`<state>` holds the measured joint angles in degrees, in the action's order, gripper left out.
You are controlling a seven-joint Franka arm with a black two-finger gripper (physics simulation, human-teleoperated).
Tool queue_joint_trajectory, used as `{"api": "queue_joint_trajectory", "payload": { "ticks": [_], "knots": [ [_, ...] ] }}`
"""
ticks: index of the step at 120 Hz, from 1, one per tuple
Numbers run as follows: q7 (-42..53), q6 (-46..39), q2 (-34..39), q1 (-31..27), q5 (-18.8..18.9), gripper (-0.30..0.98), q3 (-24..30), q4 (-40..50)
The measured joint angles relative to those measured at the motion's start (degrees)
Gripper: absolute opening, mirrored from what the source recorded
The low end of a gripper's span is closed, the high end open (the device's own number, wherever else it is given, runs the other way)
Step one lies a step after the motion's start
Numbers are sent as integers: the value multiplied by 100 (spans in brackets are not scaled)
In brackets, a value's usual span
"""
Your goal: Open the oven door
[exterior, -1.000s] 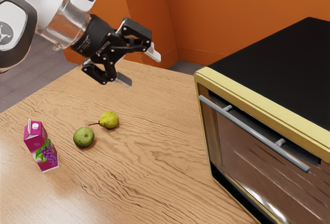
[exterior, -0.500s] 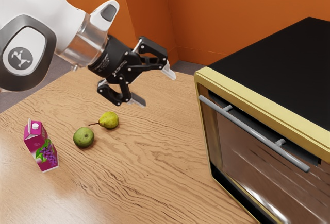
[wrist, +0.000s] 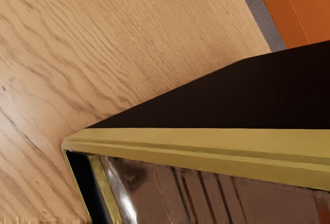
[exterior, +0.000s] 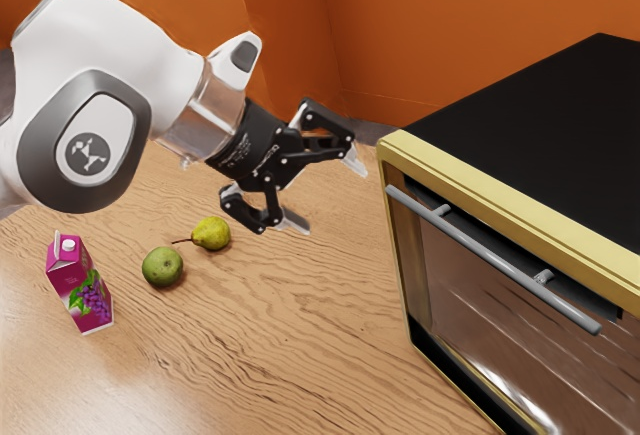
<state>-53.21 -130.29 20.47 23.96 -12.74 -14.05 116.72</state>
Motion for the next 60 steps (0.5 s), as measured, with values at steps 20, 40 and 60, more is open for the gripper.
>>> {"api": "queue_joint_trajectory", "payload": {
  "ticks": [20, 40, 60],
  "knots": [
    [-147, -228, 385, -72, 13, 68, 251, 394],
    [-298, -335, 731, 261, 211, 68, 329, 645],
    [-520, -441, 628, 529, 408, 68, 333, 637]
  ]
}}
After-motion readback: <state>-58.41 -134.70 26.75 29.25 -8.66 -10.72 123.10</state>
